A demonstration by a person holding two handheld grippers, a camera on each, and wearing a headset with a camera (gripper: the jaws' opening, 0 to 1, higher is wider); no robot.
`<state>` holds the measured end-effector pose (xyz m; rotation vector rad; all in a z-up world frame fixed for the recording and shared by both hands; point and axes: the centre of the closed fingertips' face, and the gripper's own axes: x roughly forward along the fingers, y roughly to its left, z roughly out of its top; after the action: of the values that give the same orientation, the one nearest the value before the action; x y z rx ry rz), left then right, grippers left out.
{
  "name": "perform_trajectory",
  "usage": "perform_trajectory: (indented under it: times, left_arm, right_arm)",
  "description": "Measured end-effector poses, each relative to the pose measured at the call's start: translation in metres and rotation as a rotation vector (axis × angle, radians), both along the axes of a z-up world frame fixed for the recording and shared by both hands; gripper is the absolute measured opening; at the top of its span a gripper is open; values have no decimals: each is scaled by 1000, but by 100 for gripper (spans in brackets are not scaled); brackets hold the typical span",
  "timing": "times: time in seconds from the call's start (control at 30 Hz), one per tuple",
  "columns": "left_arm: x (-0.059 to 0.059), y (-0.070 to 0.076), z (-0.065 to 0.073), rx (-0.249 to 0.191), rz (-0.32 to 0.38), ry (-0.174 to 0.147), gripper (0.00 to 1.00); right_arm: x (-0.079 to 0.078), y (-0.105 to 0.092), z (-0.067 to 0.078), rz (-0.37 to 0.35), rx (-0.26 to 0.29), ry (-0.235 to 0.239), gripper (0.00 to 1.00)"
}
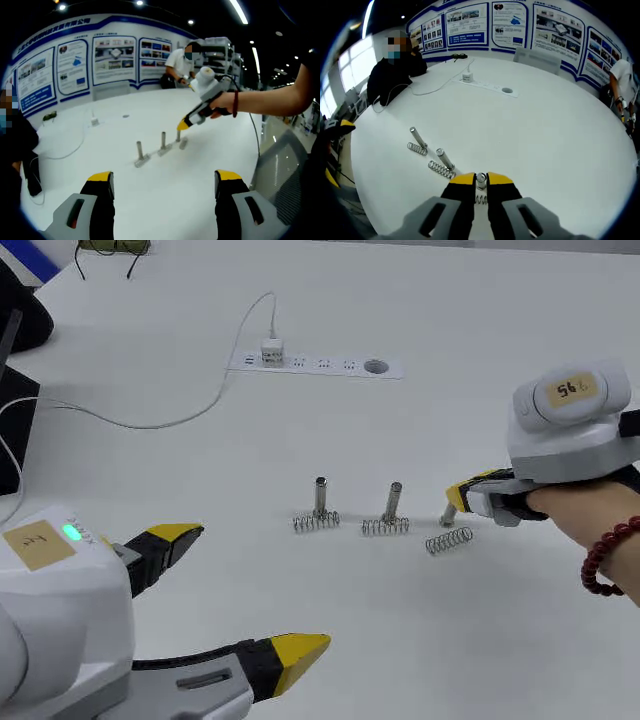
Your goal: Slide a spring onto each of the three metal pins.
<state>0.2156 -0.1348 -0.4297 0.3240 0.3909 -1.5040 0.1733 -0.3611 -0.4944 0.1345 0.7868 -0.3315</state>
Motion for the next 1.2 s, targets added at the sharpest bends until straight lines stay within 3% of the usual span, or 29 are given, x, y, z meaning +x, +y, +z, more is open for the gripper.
perform_trajectory:
  times: [0.17, 0.27, 0.53, 0.97, 1.2]
  left_arm:
    - [3, 1, 1, 1, 3, -8, 84]
    - [5, 1, 0, 2, 9, -7, 84]
    - [8, 2, 0, -1, 3, -5, 82]
    - [20, -11, -3, -5, -36, -9, 77]
    - [31, -22, -12, 9, -64, -32, 72]
  right_arm:
    - [-1, -1, 0, -10, -6, -1, 9]
    - [-1, -2, 0, -16, -7, -5, 14]
    - [-1, -3, 14, -11, -22, -56, 23]
    - [3, 14, 42, 82, 3, -201, 43]
    - [-2, 27, 50, 132, 25, -250, 50]
